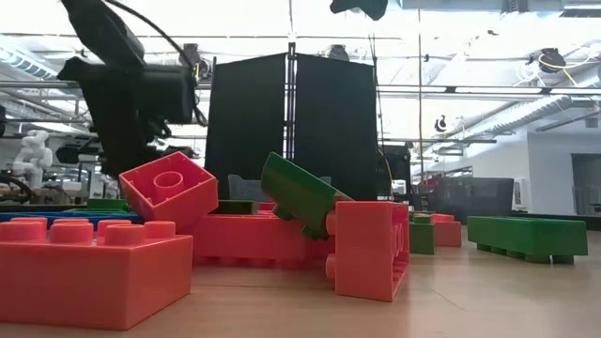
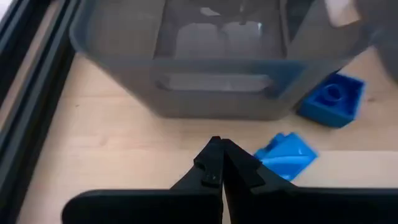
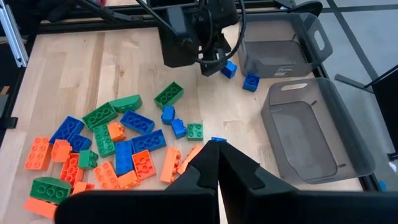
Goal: Sort blocks
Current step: Adjust the game pieces on the table
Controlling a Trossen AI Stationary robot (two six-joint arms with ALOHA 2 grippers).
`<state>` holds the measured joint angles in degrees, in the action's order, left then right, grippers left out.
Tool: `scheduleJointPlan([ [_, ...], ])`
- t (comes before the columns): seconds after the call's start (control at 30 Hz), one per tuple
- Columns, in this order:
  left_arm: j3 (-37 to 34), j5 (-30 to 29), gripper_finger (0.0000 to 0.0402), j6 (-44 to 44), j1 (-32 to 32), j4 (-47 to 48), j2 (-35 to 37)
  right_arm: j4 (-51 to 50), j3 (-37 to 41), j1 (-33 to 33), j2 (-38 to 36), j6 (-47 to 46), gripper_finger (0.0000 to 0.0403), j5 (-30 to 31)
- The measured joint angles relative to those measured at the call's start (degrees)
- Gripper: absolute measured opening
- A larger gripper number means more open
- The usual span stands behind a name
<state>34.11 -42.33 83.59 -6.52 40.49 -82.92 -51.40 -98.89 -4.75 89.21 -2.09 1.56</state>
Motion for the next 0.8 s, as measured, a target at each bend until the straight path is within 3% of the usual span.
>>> scheduleJointPlan([
  [0.27, -2.43, -2.07, 0.0000, -0.72, -2.58, -7.30, -4.15, -0.22, 0.00, 0.00, 0.00, -0.24, 0.0000, -0.17],
  [0.43, -2.41, -0.52, 0.0000, -10.38, -2.84, -23.98, -7.27, -0.36, 0.00, 0.00, 0.00, -0.26, 0.0000, -0.19],
  [0.53, -2.39, 5.54, 0.0000, -18.70, -2.83, -36.79, -8.50, -0.49, 0.00, 0.00, 0.00, -0.28, 0.0000, -0.44],
  [0.73, -2.14, 25.29, 0.0000, -28.21, -0.30, -54.74, -7.68, -1.26, 0.00, 0.00, 0.00, -0.19, 0.0000, -0.44],
  [0.8, -2.01, 28.18, 0.0000, -30.79, 1.20, -59.79, -6.63, -1.61, 0.00, 0.00, 0.00, 0.50, 0.0000, -0.29],
])
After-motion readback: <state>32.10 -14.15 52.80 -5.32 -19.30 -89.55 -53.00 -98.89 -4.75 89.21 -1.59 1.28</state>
